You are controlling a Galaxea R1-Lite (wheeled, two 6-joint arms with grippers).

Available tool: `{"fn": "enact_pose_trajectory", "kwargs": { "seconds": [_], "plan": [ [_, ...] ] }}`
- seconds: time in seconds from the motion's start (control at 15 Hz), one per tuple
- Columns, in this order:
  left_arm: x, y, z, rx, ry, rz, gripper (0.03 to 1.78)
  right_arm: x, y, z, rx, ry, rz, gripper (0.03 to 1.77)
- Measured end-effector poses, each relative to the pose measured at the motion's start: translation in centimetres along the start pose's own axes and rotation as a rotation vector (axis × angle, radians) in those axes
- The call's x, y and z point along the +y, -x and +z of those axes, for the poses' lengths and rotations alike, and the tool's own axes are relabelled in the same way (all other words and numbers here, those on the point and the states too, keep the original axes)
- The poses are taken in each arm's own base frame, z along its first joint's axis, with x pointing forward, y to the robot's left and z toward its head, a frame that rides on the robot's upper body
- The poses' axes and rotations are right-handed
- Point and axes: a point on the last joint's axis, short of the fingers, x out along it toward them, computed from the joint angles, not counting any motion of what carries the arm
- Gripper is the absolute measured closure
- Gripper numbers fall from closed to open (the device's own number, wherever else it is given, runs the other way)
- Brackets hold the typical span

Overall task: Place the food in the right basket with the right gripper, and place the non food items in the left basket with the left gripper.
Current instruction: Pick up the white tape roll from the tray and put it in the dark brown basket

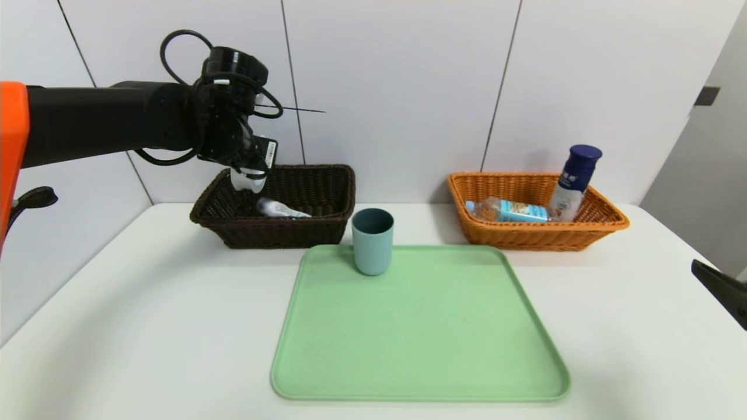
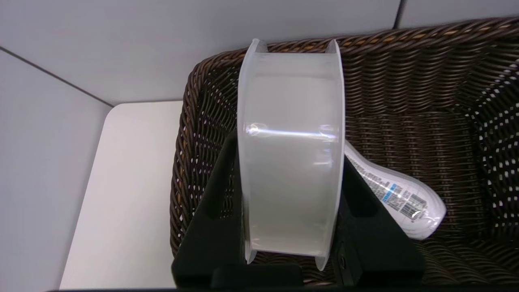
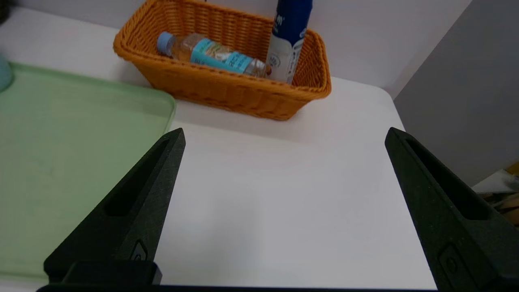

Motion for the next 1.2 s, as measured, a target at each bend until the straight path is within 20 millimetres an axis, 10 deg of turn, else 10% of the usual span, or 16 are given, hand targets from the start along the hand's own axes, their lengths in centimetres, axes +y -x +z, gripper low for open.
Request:
{"fn": "enact_pose_trajectory", "kwargs": {
  "seconds": [0.8,1.2],
  "plan": [
    [0.1,-2.3,-1.9,0.041,-0.005,0.02,1.25,-0.1,-5.2,2.6,-0.019,-0.007,-0.006,0.1],
    [0.6,-3.2,-2.0,0.036,0.008,0.043,0.67,0.1,-5.7,2.1,0.01,-0.003,0.001,0.1]
  ]
}}
